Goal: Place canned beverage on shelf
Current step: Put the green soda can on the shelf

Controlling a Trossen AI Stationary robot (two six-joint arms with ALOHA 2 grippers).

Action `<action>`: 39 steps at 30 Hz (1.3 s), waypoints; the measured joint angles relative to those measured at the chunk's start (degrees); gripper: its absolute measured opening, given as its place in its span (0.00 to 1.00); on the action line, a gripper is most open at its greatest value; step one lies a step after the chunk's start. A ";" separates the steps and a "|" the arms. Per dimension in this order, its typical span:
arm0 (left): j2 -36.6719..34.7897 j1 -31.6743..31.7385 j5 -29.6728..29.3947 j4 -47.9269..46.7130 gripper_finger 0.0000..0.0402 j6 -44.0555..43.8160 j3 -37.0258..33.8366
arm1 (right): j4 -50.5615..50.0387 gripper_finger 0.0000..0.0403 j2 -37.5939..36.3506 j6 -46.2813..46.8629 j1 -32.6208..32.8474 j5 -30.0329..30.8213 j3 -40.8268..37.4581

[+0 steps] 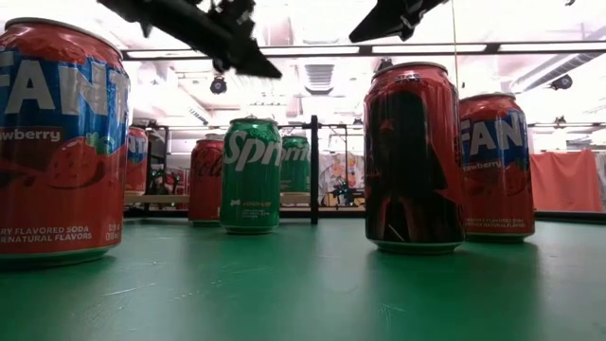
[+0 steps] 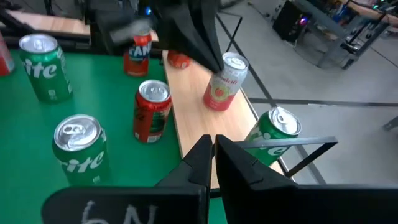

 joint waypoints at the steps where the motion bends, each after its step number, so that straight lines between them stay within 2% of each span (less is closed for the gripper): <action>1: 1.45 0.52 -0.02 -1.28 0.00 0.02 1.13 | 0.46 0.03 -0.24 0.15 0.00 0.00 -0.33; 8: 10.61 3.98 0.00 -5.58 0.00 0.07 6.34 | 0.66 0.03 -0.46 0.73 -0.02 0.02 -0.48; 15: 16.36 7.07 -0.02 -6.64 0.00 0.07 9.02 | 0.61 0.03 -0.44 0.68 -0.06 0.02 -0.48; 27: 22.08 9.31 0.00 -7.05 0.00 0.35 14.51 | 0.33 0.03 -0.39 -0.07 -0.07 0.04 -0.48; 39: 22.89 10.82 -0.92 -6.52 0.00 1.51 14.70 | 0.22 0.03 -0.37 -0.15 -0.07 0.07 -0.48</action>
